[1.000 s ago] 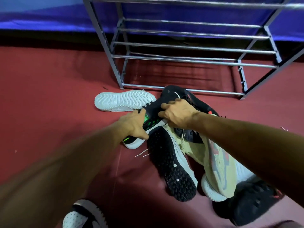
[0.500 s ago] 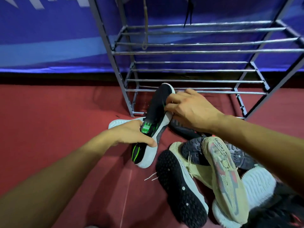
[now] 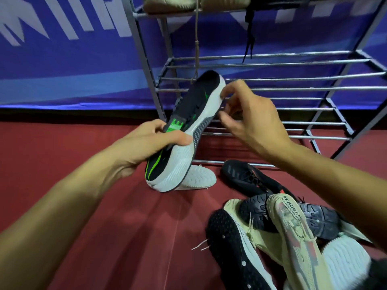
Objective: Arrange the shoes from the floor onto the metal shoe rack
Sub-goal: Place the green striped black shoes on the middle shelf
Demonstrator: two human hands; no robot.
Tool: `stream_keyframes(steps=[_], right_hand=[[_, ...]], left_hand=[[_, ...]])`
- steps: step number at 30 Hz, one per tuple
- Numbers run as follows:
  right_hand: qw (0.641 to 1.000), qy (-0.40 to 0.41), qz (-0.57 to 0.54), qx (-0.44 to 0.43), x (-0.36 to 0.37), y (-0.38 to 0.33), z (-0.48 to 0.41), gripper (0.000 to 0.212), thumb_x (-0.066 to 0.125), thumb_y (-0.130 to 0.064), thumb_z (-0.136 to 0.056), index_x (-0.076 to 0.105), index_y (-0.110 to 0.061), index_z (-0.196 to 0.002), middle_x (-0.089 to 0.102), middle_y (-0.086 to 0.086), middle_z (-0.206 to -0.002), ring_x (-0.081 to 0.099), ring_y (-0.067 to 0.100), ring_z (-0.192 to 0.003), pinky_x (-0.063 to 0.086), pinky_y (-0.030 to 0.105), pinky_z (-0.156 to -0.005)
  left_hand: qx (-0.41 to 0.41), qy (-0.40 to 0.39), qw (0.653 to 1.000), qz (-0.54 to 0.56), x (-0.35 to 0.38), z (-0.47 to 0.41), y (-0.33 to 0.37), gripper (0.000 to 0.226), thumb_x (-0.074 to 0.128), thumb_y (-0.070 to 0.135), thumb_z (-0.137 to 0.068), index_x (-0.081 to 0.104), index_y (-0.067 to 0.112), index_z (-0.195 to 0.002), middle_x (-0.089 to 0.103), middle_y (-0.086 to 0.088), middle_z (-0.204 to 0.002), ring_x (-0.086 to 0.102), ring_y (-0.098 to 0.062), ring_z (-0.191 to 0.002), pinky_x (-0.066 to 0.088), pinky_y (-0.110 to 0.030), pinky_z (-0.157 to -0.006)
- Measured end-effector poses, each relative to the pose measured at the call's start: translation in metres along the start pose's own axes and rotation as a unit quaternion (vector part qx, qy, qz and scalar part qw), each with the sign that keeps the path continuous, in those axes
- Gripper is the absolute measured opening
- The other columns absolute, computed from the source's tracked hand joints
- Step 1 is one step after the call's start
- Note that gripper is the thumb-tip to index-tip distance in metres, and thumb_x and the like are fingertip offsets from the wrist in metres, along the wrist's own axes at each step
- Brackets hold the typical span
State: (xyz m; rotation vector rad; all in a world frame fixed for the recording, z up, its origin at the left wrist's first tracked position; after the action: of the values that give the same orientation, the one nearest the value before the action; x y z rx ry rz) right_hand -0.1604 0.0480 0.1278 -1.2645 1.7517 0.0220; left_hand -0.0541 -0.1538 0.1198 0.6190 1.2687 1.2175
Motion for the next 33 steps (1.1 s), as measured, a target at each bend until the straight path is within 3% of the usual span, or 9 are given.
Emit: stream_keyframes(steps=[3,6,9,12,15,17,22,28,33], right_hand=[[0.975,0.004,-0.18,0.126,0.011,-0.006,0.0,0.03,0.063,-0.026,-0.09,0.048,-0.021,-0.116,0.072,-0.005,-0.082,0.066,0.014,-0.07,0.053,0.035,-0.072],[0.906,-0.063,-0.354,0.224,0.028,-0.008,0.007,0.024,0.062,-0.02,-0.095,0.054,-0.011,-0.115,0.075,0.001,-0.086,0.063,0.014,-0.067,0.048,0.032,-0.069],[0.869,-0.172,-0.417,0.203,0.041,-0.013,0.014,0.021,0.064,-0.017,-0.095,0.06,-0.008,-0.114,0.067,0.004,-0.081,0.058,0.013,-0.072,0.039,0.034,-0.072],[0.847,-0.167,-0.457,0.214,0.046,-0.015,0.012,0.035,0.073,-0.023,-0.09,0.057,-0.006,-0.117,0.064,0.008,-0.087,0.055,0.011,-0.07,0.038,0.029,-0.07],[0.825,-0.144,-0.484,0.255,0.052,-0.015,0.005,0.035,0.074,-0.027,-0.083,0.058,-0.009,-0.109,0.066,0.005,-0.088,0.054,0.012,-0.068,0.036,0.029,-0.066],[0.809,-0.138,-0.495,0.286,0.055,-0.012,0.0,0.021,0.071,-0.024,-0.08,0.058,-0.017,-0.095,0.065,0.003,-0.087,0.051,0.011,-0.064,0.034,0.027,-0.061],[0.777,-0.117,-0.531,0.318,0.058,-0.009,-0.016,0.016,0.061,-0.021,-0.085,0.056,-0.016,-0.099,0.063,0.007,-0.088,0.055,0.011,-0.065,0.036,0.028,-0.066],[0.741,-0.074,-0.575,0.34,0.072,-0.011,-0.048,0.02,0.06,-0.024,-0.084,0.051,-0.016,-0.099,0.037,0.01,-0.083,0.021,0.015,-0.065,0.026,0.029,-0.058],[0.755,-0.045,-0.538,0.372,0.081,-0.01,-0.065,0.023,0.067,-0.031,-0.09,0.067,-0.011,-0.1,0.047,0.012,-0.088,0.043,0.014,-0.058,0.029,0.024,-0.051]], left_hand=[[0.009,0.042,0.999,0.025,0.002,-0.006,0.009,0.08,0.083,0.054,-0.039,0.062,0.009,-0.101,0.072,-0.006,-0.09,0.067,-0.018,-0.079,0.049,-0.035,-0.079],[0.006,0.078,0.994,0.069,0.006,-0.017,0.018,0.062,0.087,0.051,-0.047,0.058,0.015,-0.088,0.07,0.002,-0.075,0.066,-0.013,-0.069,0.05,-0.03,-0.069],[0.016,0.09,0.991,0.095,0.012,-0.026,0.027,0.031,0.085,0.038,-0.072,0.061,0.019,-0.068,0.066,0.01,-0.056,0.063,-0.006,-0.054,0.048,-0.022,-0.059],[0.02,0.077,0.993,0.088,0.013,-0.032,0.031,0.039,0.082,0.04,-0.077,0.066,0.019,-0.048,0.064,0.009,-0.055,0.062,-0.006,-0.052,0.048,-0.022,-0.061],[0.031,0.098,0.986,0.131,0.002,-0.036,0.027,0.046,0.083,0.05,-0.07,0.069,0.009,-0.085,0.073,-0.003,-0.076,0.067,-0.016,-0.07,0.05,-0.028,-0.071],[0.042,0.098,0.981,0.163,-0.008,-0.037,0.023,0.047,0.077,0.039,-0.082,0.068,0.002,-0.111,0.074,-0.007,-0.091,0.068,-0.021,-0.082,0.05,-0.031,-0.078],[0.015,0.067,0.967,0.245,-0.025,-0.039,0.008,0.006,0.071,0.025,-0.088,0.07,0.021,-0.092,0.059,-0.009,-0.102,0.052,-0.015,-0.073,0.045,-0.025,-0.067],[-0.071,-0.005,0.943,0.324,-0.015,-0.045,-0.001,0.027,0.074,0.037,-0.077,0.064,0.021,-0.097,0.061,0.005,-0.08,0.054,-0.008,-0.059,0.037,-0.023,-0.064],[-0.074,0.069,0.905,0.414,-0.019,-0.069,0.009,0.014,0.074,0.029,-0.083,0.065,0.02,-0.088,0.06,0.004,-0.076,0.054,-0.007,-0.063,0.041,-0.02,-0.058]])
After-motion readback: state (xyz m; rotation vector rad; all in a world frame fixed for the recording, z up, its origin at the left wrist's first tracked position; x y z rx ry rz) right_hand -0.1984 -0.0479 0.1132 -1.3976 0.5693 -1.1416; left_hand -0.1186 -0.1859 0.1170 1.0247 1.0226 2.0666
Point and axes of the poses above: each hand's wrist, its own z-axis away from the middle knuckle, its own x-axis out of the palm, y = z × x, the point moved 3 cm from there along -z, towards the middle knuckle
